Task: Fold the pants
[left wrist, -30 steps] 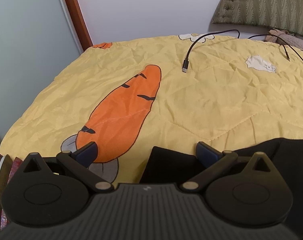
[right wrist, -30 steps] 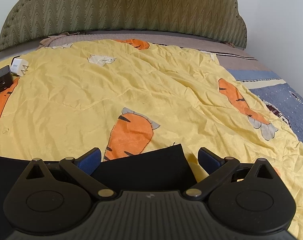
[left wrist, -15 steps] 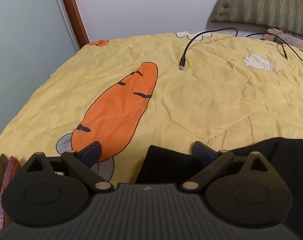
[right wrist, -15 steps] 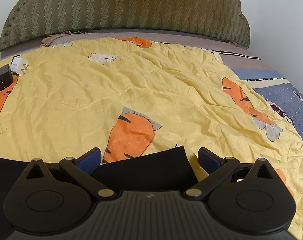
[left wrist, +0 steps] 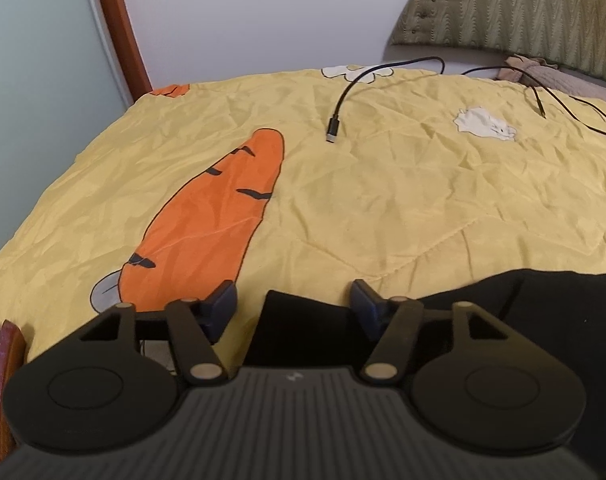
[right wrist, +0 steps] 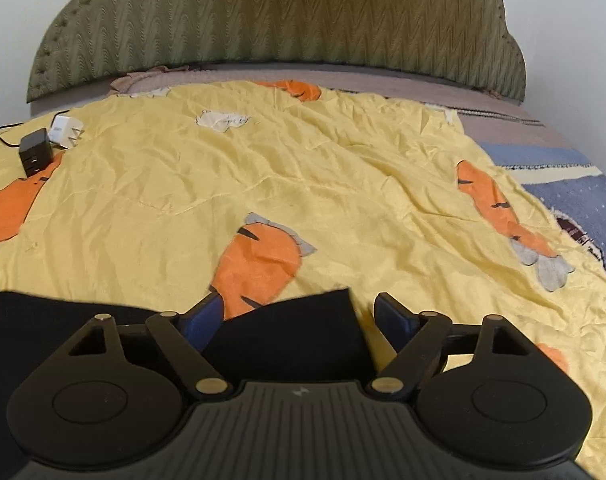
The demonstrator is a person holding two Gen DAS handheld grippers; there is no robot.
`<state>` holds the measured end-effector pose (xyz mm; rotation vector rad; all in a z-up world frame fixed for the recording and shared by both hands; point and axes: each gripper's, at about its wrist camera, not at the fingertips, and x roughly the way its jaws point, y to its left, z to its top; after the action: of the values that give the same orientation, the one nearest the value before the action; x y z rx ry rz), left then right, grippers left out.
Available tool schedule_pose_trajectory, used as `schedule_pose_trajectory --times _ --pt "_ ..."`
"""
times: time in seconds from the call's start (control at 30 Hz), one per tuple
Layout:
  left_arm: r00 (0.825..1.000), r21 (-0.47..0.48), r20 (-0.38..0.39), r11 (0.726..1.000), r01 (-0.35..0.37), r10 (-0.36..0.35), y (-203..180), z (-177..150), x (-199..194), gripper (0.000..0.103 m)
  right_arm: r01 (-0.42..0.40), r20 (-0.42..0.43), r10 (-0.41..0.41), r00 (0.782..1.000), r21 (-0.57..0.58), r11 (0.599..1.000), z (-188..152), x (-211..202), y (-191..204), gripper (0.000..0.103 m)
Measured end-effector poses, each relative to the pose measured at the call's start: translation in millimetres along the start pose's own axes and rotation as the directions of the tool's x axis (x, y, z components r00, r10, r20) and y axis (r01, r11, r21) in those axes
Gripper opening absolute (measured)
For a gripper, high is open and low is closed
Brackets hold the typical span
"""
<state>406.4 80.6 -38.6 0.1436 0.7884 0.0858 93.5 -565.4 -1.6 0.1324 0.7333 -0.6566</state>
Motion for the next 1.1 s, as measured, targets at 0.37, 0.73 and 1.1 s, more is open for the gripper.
schedule_pose_trajectory --times 0.37,0.73,1.1 --pt "1.000 -0.038 -0.011 0.999 0.010 -0.010 3.8 1.4 -0.3 0.059 0.025 -0.019 -0.024 1.000 0.046 0.999 -3.7 5.3 -34.7 0.082" --pt "0.997 -0.083 0.031 0.994 0.073 -0.071 21.7 1.0 -5.0 0.088 -0.047 -0.033 0.047 0.998 0.027 0.999 3.2 19.9 -31.8 0.083" --pt "0.998 -0.035 -0.012 0.998 0.053 -0.054 5.7 1.3 8.6 0.084 -0.140 0.007 0.140 0.990 -0.004 0.990 -4.8 15.9 -28.0 0.055"
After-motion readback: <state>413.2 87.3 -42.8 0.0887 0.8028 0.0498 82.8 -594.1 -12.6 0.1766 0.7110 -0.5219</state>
